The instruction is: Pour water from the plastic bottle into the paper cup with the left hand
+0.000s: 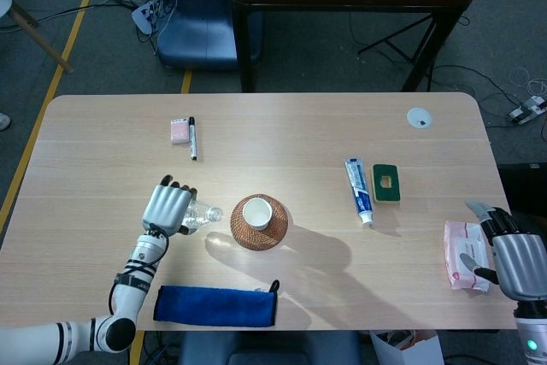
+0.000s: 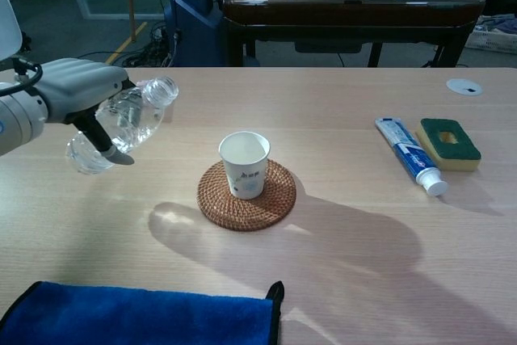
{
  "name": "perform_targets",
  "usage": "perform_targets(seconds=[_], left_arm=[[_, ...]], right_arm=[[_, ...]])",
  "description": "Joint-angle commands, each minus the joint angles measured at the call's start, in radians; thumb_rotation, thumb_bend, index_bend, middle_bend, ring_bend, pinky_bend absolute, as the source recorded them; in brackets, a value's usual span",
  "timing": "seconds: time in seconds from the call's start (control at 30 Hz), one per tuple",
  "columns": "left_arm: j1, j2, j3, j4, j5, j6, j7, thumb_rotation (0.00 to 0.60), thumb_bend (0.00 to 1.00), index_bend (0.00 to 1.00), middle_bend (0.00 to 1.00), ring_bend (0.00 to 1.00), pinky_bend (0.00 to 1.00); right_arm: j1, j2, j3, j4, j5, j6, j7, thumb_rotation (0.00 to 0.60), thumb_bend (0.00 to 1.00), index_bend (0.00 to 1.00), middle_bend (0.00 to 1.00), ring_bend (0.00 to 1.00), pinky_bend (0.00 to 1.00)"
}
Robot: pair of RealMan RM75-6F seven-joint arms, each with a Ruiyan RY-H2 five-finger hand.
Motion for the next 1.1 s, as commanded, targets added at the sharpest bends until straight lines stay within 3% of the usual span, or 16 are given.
perform_targets(seconds=[0.03,0.53,1.1], left_arm=[[-0.054,-0.018,-0.009,-0.018,-0.090,0.018,0.093,0.600,0.02,0.73,0.77,0.37,0.18],[-0.179,-0.055,-0.013,-0.045,-0.287,0.141,0.321,0.600,0.02,0.73,0.77,0.37,0.22],[-0.313,-0.143,-0.034,-0.019,-0.448,0.278,0.520,0.600,0.02,0.72,0.77,0.38,0.41]], right_arm=[[0.001,0.001,0.000,0.000,0.002,-0.003,0.003,0.600,0.13,0.18,0.22,0.21,0.44],[0.002,0.007,0.001,0.000,0.003,-0.004,0.018,0.600,0.13,0.18,0.22,0.21,0.44],[0.000,0.015,0.000,0.000,-0.001,0.000,0.040,0.600,0.13,0.18,0.22,0.21,0.44]])
